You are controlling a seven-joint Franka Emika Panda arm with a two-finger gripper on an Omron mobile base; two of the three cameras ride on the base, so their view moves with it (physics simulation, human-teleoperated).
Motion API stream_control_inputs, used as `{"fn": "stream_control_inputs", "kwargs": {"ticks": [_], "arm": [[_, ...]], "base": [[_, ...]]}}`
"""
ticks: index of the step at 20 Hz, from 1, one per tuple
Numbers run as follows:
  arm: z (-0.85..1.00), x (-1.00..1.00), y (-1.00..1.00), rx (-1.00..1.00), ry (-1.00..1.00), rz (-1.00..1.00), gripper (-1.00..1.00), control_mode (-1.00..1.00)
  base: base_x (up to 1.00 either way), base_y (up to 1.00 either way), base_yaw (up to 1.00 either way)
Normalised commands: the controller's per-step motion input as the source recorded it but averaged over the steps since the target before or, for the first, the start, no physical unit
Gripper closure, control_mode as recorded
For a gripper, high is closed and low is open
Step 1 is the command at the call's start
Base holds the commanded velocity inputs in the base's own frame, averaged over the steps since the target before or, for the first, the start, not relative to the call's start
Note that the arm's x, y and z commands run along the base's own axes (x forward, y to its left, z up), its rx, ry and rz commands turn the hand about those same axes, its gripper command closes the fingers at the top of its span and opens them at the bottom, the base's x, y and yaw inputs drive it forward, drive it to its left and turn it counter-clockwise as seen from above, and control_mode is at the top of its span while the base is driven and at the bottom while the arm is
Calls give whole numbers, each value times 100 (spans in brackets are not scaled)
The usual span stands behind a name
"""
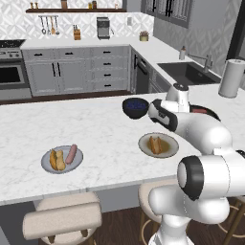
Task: Place one bun and one sausage from the bowl on each plate.
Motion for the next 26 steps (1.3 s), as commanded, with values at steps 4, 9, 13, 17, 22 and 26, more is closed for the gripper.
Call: {"fn": "stream_control_inputs", "kwargs": {"ticks": [4, 9, 13, 17, 22, 26], "arm": [[0, 1, -93, 2, 0, -25, -100, -100], [5, 3, -85, 4, 0, -24, -100, -100], [15, 13, -75, 9, -3, -18, -100, -100], [13, 17, -77, 11, -3, -15, -100, -100], [10, 22, -66, 12, -4, -16, -100, -100], [14, 37, -42, 13, -3, -14, -100, -100]], "base": [[0, 0, 0], [0, 0, 0], [0, 0, 0], [0, 0, 0], [0, 0, 0], [0, 0, 0]]}}
